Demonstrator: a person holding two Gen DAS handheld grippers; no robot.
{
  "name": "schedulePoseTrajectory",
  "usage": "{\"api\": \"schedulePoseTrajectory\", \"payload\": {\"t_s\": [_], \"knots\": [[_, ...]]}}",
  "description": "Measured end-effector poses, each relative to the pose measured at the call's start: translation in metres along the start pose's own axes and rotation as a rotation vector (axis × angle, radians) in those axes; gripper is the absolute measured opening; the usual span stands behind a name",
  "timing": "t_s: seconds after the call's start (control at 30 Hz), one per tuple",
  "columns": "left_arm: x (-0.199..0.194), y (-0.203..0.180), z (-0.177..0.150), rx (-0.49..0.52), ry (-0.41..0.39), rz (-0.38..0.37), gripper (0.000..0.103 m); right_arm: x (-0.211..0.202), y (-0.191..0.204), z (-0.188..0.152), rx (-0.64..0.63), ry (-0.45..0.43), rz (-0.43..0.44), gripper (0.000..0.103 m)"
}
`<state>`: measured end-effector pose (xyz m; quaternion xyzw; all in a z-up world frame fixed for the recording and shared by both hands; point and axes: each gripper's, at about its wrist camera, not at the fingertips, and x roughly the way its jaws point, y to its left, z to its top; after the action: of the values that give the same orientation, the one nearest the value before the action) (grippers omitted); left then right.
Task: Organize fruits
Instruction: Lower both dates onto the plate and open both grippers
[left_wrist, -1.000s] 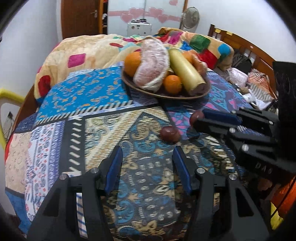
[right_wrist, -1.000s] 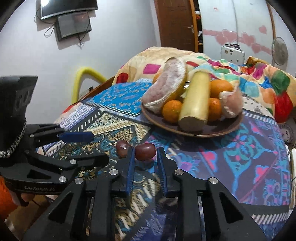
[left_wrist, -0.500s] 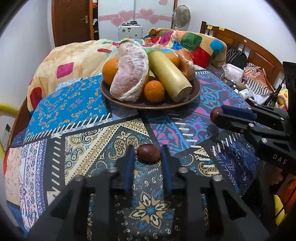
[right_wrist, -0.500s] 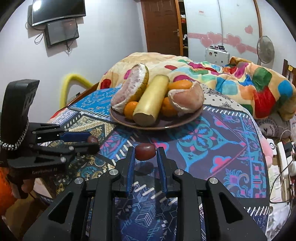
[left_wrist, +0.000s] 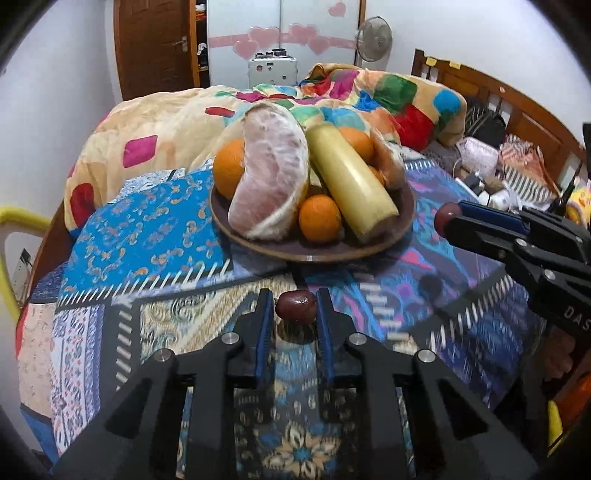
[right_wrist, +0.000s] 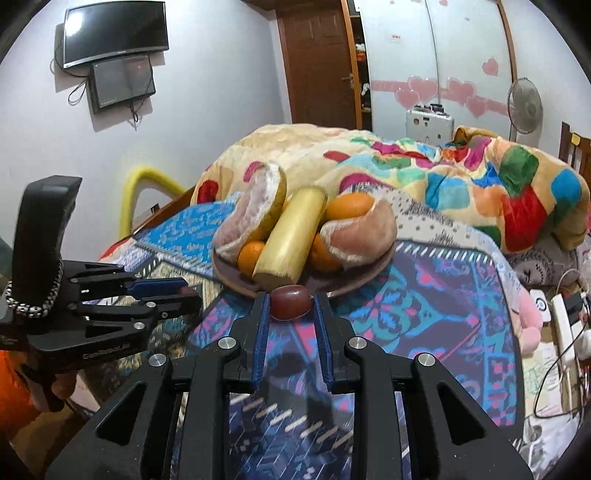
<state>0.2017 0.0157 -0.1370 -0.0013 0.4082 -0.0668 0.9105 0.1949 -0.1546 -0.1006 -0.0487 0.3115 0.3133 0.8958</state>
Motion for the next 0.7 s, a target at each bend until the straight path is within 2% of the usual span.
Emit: {"api": "schedulePoseTrajectory", "payload": {"t_s": [0.13, 0.37, 0.47, 0.7], "knots": [[0.004, 0.005, 0.012, -0.029, -0.02, -0.015, 0.022, 0.005, -0.004, 0.007, -0.001, -0.014, -0.012, 0.022], [0.002, 0.011, 0.025, -0.025, -0.056, -0.039, 0.022, 0.025, -0.011, 0.008, -0.002, 0.013, -0.026, 0.022], [-0.003, 0.018, 0.026, -0.032, -0.071, -0.023, 0.022, 0.026, -0.015, 0.007, 0.011, 0.01, -0.017, 0.022], [0.0, 0.021, 0.032, -0.04, -0.07, -0.049, 0.022, 0.031, -0.014, 0.011, -0.002, 0.02, -0.028, 0.022]]}}
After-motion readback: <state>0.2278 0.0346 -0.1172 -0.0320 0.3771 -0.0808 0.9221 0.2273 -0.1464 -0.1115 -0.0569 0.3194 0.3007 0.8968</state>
